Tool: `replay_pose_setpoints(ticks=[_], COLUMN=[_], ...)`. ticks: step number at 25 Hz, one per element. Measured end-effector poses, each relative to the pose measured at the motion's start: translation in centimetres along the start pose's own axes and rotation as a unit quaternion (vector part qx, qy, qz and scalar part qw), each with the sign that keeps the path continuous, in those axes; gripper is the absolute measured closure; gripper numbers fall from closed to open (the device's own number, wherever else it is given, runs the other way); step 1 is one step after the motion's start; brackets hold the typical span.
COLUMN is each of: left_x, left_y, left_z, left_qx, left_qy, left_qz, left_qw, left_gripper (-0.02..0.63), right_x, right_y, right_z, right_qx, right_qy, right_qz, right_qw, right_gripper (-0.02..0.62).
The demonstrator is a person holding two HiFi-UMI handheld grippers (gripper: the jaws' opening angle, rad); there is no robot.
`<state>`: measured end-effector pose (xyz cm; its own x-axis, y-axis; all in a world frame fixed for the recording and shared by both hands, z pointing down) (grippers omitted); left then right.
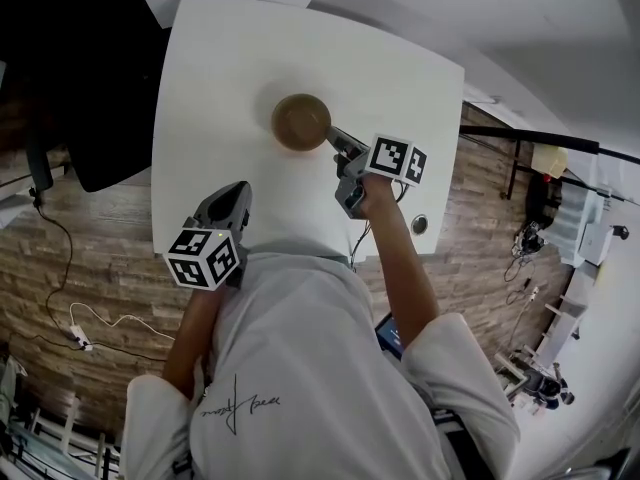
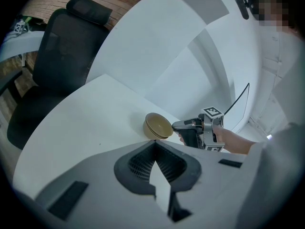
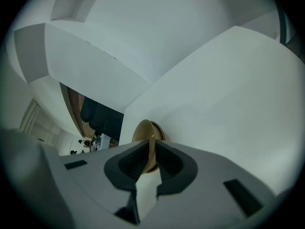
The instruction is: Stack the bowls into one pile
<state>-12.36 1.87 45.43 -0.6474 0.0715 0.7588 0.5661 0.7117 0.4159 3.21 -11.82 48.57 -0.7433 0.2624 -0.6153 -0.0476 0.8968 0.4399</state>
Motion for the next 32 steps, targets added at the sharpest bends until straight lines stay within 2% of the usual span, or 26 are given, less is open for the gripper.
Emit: replay_pose_setpoints(ticks=[2,8,16,25,32], left_x=[0.0,-0.2,-0.9,-2.1,-4.3], left_y=[0.0,0.0,0.0,-0.3,-2.5], left_z=[-0.1,-0.5,-0.6,-0.8,-0.8], left_qx=[0.001,0.006,0.008,0.015,0.002], left_qy=[0.001,0.005,0.013,0.024,0.039], left_qz=[-0.002,-0.007,-0.019,-0.045,-0.073], left_qw=[1.0000,0.9999,0.9997,0.9986,0.9966], left_gripper=[0.603,0.603,0.603,0.603,0.603], right_x=[0.1,-0.3,-0.5,-0.5,0.9], right_y=[0.0,-0.2,0.3,2.3,2.3], right_z=[0.1,0.6,2.2,4.7,6.4], right_qx=[-0.001,-0.009,-0.015,-0.011,-0.015], right_qy=[-0.003,0.012,0.037,0.050,0.038], right_qz=[0.001,0.015,0.057,0.102,0.137], right_qw=[1.000,1.000,0.998,0.993,0.990], right_gripper=[0.528,0.512,0.566,0.580,0.584])
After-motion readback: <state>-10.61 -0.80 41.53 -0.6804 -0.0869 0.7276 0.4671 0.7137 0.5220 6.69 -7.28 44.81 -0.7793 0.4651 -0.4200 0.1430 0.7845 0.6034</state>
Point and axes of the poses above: the fingertips, and each gripper's own axes: z backward along the fingers, x to its left, y out of its underside, the point moved 1 cm from there along z, backward along the fingers, and after that the axes turned 14 degrees about z, right-handed, at the moved point
